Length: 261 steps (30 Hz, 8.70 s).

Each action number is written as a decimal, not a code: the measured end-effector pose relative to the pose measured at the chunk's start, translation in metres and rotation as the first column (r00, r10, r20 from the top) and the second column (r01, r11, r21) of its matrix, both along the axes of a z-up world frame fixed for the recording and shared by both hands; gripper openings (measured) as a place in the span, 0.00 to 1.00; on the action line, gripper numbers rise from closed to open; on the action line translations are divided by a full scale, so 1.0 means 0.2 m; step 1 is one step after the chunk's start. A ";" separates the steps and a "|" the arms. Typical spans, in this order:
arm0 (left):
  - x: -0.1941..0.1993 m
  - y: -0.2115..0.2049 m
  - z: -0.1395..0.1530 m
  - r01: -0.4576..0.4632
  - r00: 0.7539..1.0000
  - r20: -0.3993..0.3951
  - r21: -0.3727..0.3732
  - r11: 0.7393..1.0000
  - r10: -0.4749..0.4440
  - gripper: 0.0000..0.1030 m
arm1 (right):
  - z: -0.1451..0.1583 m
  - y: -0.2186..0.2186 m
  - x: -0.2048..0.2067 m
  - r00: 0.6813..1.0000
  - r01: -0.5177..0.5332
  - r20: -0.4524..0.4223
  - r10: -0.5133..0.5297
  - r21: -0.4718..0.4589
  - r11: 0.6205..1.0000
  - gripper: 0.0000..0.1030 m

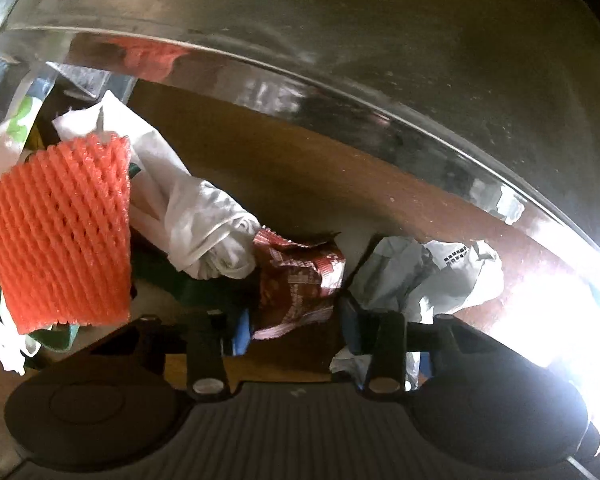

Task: Collect trash
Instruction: 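Grasp the brown snack wrapper with left tool while right grasps crumpled white paper, then carry the brown wrapper and white paper up to the black-teal bin, then open both tools to drop the wrapper and paper into the bin, then move both open tools back down under the quilted table, then grasp white tissue with left tool while right grasps the orange foam net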

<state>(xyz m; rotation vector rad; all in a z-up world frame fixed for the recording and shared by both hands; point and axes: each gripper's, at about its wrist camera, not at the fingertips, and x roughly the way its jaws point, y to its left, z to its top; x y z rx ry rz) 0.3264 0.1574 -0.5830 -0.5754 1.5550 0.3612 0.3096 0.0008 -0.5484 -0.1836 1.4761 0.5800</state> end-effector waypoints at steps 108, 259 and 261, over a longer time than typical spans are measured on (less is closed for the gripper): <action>-0.24 -2.86 3.52 0.767 0.184 0.613 0.399 0.502 -0.768 0.35 | 3.34 -2.56 -0.77 0.477 0.582 0.747 -0.464 0.127 0.803 0.31; -1.04 1.25 0.51 -0.356 0.921 0.112 -0.149 0.923 0.373 0.07 | 0.66 0.74 -0.17 0.963 -0.251 0.106 0.250 0.000 0.968 0.16; -1.02 1.27 0.64 -0.344 0.919 0.157 -0.135 0.929 0.363 0.07 | 0.81 0.70 -0.19 0.964 -0.237 0.126 0.233 0.019 0.971 0.16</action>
